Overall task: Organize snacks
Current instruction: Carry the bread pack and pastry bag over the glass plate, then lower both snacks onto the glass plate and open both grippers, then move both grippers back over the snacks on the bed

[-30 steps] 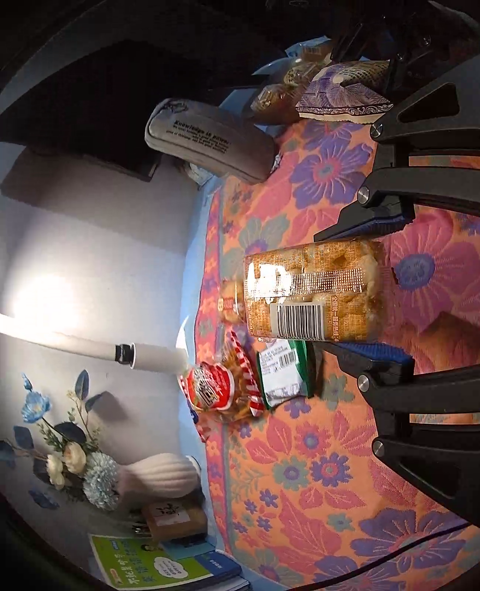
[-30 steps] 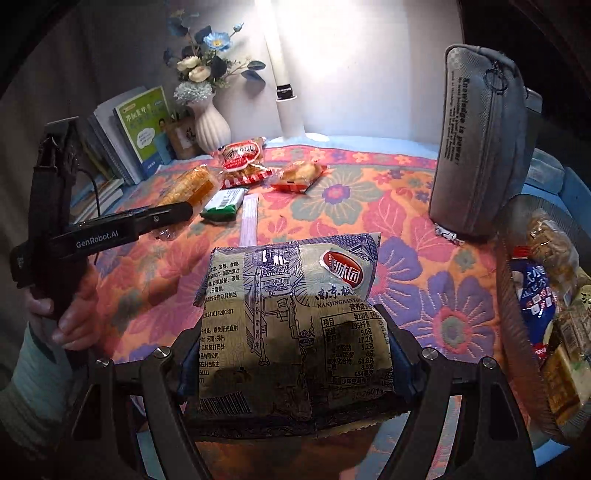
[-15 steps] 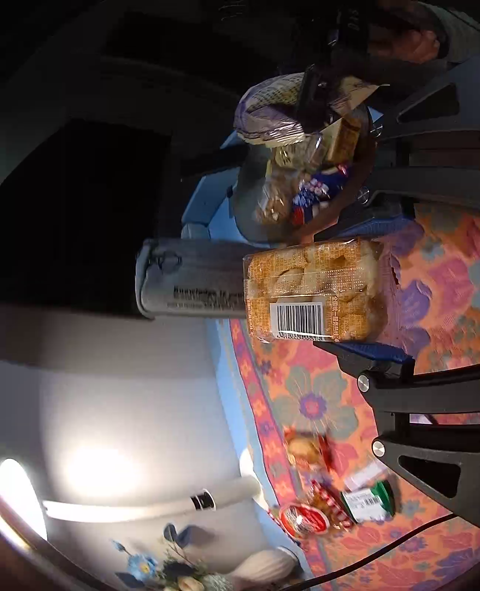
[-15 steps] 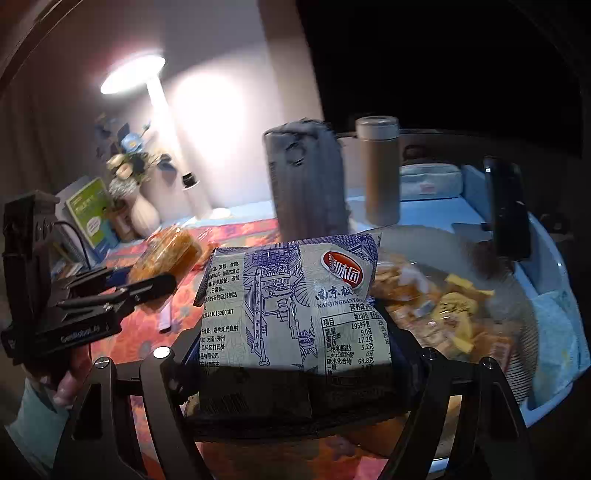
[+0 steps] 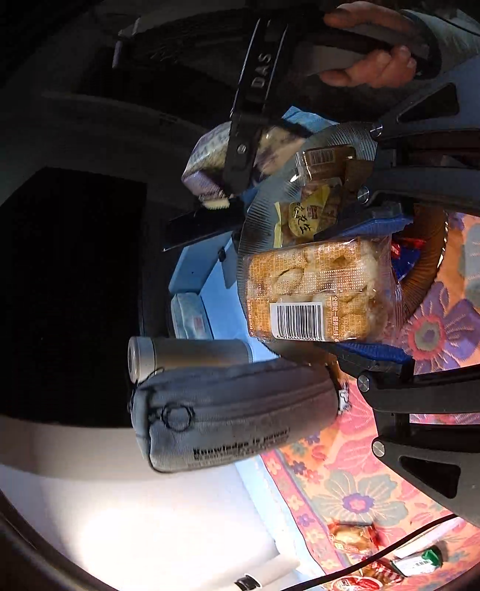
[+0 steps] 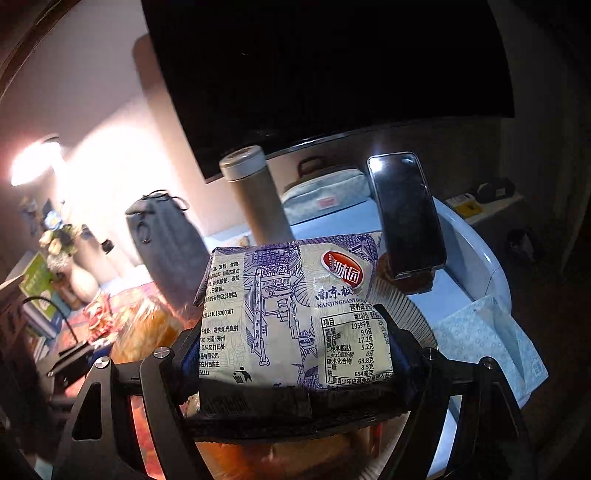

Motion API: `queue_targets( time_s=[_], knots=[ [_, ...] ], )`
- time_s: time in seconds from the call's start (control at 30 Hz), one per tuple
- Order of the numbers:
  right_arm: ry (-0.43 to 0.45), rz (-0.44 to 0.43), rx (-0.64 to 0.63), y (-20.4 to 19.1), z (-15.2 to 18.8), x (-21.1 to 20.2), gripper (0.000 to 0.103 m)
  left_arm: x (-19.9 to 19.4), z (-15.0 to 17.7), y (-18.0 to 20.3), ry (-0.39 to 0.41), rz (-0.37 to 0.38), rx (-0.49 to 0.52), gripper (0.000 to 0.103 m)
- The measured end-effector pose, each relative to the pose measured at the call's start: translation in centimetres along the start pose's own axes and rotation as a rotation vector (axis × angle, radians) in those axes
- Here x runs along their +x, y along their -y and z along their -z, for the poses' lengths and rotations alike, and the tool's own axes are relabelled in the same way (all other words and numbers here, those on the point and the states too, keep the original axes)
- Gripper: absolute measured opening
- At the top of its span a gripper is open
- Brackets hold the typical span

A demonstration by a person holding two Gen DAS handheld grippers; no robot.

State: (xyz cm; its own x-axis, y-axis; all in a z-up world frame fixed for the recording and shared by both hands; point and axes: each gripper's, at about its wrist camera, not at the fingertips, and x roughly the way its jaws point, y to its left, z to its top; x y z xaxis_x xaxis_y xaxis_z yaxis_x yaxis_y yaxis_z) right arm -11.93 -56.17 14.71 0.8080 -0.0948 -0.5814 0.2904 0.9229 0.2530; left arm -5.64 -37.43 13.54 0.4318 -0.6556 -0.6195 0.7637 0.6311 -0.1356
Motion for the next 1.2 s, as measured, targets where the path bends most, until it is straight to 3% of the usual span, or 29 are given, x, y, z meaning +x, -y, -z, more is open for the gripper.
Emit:
queue_targets(
  time_s=[0.17,0.3,0.67,1.0,1.2],
  knots=[
    [0.005,0.041,-0.038,-0.4,-0.7,1.4,0.081,1.3,-0.3,0.9,-0.014,0.023,0.004,0.045],
    [-0.007,0.056,-0.054,-0.2,-0.7,2.1,0.081,1.8,-0.5,0.6,-0.014,0.03,-0.015,0.059],
    [0.044,0.017,-0.053,-1.4,-0.3,-0.6,0.081,-2.3,1.0,-3.3,0.035,-0.014,-0.096,0.059],
    [0.025,-0.143,-0.131,-8.1,1.6,-2.0,0.081,-8.8,4.1,-8.7,0.089,-0.129,-0.169,0.059],
    [-0.06,-0.265,-0.208,-15.0,4.2,0.2,0.081,-13.6,7.9,-14.8,0.105,-0.246,-0.277,0.059]
  ],
)
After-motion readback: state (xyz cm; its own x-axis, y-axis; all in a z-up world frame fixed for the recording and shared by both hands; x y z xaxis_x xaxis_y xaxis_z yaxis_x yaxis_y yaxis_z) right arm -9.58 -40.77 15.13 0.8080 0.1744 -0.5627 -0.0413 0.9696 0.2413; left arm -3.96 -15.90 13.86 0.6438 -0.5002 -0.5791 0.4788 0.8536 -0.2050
